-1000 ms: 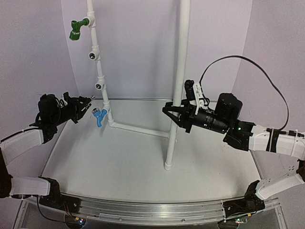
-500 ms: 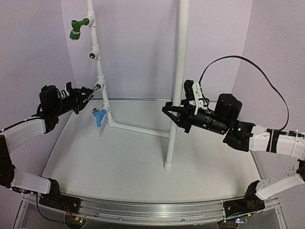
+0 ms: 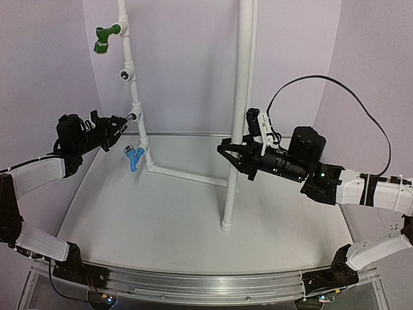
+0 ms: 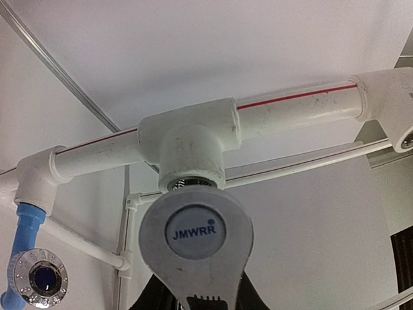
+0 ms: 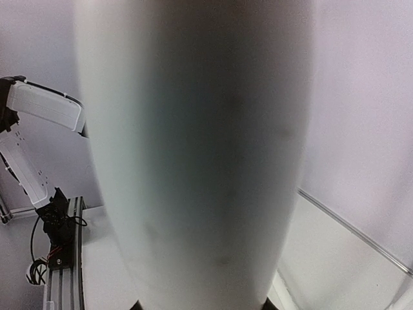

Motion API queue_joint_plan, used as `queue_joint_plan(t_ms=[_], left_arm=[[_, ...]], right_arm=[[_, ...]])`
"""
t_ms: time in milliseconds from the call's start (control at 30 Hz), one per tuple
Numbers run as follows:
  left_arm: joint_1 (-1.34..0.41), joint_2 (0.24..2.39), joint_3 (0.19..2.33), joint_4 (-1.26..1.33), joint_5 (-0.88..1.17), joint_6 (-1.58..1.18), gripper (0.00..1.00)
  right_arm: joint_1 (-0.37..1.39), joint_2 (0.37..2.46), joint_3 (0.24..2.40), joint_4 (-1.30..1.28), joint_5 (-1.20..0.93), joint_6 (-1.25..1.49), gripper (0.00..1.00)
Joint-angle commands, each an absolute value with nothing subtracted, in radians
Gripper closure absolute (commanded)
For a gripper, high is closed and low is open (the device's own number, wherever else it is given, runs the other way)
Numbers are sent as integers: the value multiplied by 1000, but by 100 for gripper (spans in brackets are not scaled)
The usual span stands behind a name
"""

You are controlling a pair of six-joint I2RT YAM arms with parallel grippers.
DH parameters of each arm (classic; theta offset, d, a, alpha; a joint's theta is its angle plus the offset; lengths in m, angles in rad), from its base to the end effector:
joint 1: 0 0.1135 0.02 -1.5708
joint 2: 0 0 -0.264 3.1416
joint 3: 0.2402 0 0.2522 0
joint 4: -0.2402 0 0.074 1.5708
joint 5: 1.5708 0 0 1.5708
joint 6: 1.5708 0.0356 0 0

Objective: Install the water faucets

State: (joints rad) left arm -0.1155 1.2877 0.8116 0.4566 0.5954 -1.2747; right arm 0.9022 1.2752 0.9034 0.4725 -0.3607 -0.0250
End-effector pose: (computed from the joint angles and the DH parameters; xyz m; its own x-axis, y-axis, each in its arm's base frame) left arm 0.2907 -0.0538 0.3060 -0.6297 -0.7241 -0.2813 0.1718 0.2233 -0.9595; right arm 0.1760 0.2431 0.3437 0.0861 0.0713 -0.9937 -0.9500 0.3063 -0.0603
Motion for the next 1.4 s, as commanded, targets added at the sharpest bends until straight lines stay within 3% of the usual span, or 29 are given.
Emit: queue_joint_plan(t_ms=[0, 733, 1367], left_arm=[[-128, 1304, 853, 557, 577, -1289, 100], [-145, 1333, 889, 549, 505, -1266, 100], [-153, 1400, 886, 698, 509, -1554, 100]], right_arm=[[934, 1309, 944, 434, -342, 129, 100], [971, 1317, 954, 439, -331, 155, 100], [995, 1334, 971, 436, -330, 161, 100]])
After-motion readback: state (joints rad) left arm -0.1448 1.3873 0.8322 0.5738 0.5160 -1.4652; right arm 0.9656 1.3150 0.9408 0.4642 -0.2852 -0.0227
